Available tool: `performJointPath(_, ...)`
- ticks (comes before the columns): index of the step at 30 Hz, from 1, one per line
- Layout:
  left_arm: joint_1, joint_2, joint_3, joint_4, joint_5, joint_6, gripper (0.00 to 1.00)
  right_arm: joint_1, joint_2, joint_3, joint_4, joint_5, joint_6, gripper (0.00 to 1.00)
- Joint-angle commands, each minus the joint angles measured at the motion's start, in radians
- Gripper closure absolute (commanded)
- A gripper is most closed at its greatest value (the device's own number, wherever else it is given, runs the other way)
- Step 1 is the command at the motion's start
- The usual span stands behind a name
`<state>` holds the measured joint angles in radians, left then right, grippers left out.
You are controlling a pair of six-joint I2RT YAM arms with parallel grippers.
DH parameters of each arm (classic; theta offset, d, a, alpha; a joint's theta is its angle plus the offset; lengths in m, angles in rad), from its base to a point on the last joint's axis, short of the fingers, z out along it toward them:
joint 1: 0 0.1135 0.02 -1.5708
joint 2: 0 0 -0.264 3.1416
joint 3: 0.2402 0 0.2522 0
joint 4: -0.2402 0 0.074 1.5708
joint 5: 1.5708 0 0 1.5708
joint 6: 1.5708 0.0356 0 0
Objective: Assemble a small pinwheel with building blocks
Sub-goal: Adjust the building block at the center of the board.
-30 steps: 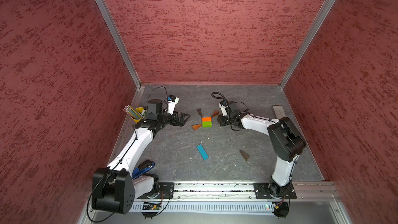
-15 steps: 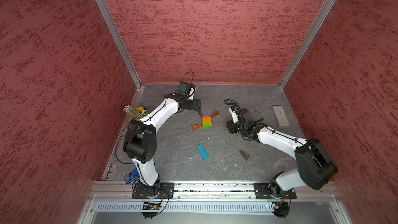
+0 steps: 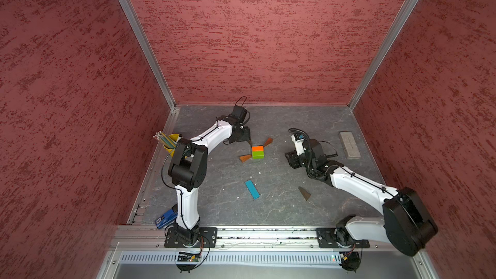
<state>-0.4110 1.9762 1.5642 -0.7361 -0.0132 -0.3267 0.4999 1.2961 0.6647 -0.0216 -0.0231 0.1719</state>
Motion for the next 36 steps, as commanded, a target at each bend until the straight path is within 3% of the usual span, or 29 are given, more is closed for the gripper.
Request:
performJointPath(1, -0.012, -0.04, -0.022, -0.087, -0.09, 0.047, 0.33, -0.008, -0.024, -0.025, 0.039, -0.009, 0.007, 0.44)
performJointPath(14, 0.017, 0.025, -0.079, 0.034, 0.049, 0.031, 0.32, -0.011, -0.013, 0.001, 0.013, -0.017, 0.014, 0.44)
performJointPath(36, 0.023, 0.114, -0.036, 0.096, 0.088, 0.048, 0.32, -0.012, -0.017, 0.023, -0.038, 0.003, 0.006, 0.44)
